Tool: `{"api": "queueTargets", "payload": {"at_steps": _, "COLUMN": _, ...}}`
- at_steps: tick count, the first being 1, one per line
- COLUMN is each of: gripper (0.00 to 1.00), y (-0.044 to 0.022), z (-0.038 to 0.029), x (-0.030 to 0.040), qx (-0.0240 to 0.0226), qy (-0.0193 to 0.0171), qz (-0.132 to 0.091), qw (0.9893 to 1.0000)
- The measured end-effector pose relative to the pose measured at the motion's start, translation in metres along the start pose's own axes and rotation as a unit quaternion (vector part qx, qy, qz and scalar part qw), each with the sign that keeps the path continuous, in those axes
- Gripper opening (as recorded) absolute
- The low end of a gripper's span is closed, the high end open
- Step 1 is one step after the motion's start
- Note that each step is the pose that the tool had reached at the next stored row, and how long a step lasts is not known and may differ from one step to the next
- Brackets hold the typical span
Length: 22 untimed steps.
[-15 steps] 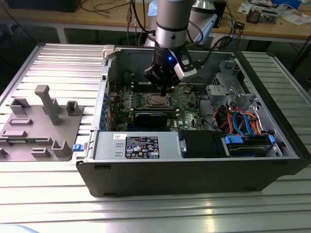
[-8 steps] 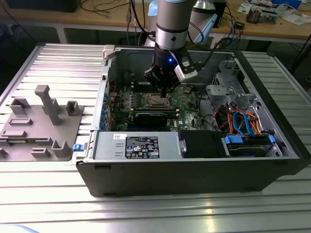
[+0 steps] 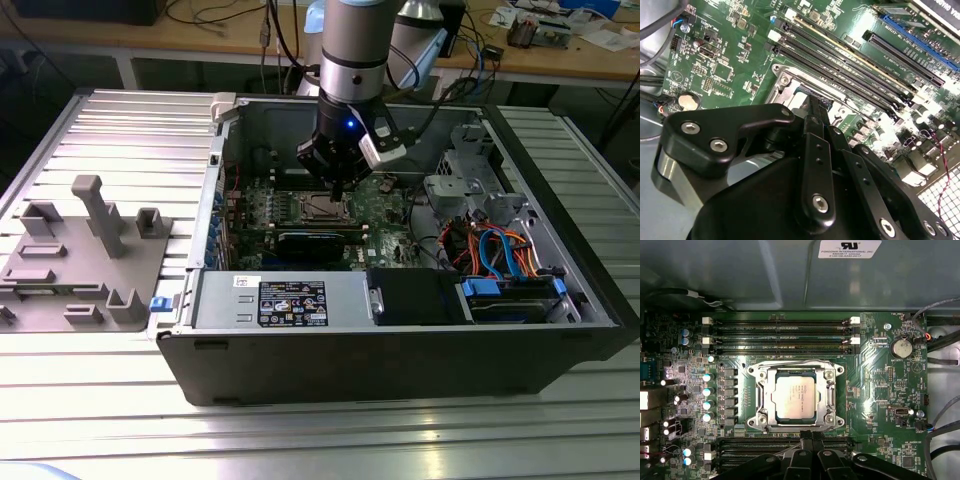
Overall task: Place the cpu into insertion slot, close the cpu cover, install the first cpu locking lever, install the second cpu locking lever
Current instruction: 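Install the second cpu locking lever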
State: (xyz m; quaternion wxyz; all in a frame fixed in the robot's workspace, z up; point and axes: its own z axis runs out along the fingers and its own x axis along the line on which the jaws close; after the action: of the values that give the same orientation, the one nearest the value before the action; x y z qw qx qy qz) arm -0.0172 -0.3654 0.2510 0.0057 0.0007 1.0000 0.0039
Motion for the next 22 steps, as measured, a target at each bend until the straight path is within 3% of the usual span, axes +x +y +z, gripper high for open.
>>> {"api": "queueTargets", "payload": {"at_steps": 9, "gripper": 0.11, "y": -0.0012, "z": 0.0000, "x": -0.0001, "qx": -0.0015, "qy": 0.0002, "qz": 0.000, "qw": 1.0000}}
{"api": "queueTargets", "payload": {"at_steps": 15, "gripper": 0.11, "y": -0.0094, "z": 0.0029, "x": 0.0006, "qx": -0.0035, "qy": 0.0050, "qz": 0.000, "qw": 1.0000}}
{"api": "queueTargets", "payload": {"at_steps": 18, "gripper": 0.11, "y": -0.0125, "z": 0.0038, "x": 0.0009, "qx": -0.0035, "qy": 0.0056, "qz": 0.000, "qw": 1.0000}}
{"api": "queueTargets", "payload": {"at_steps": 22, "gripper": 0.11, "y": -0.0155, "z": 0.0049, "x": 0.0065, "qx": -0.0045, "qy": 0.0062, "qz": -0.004, "qw": 1.0000}}
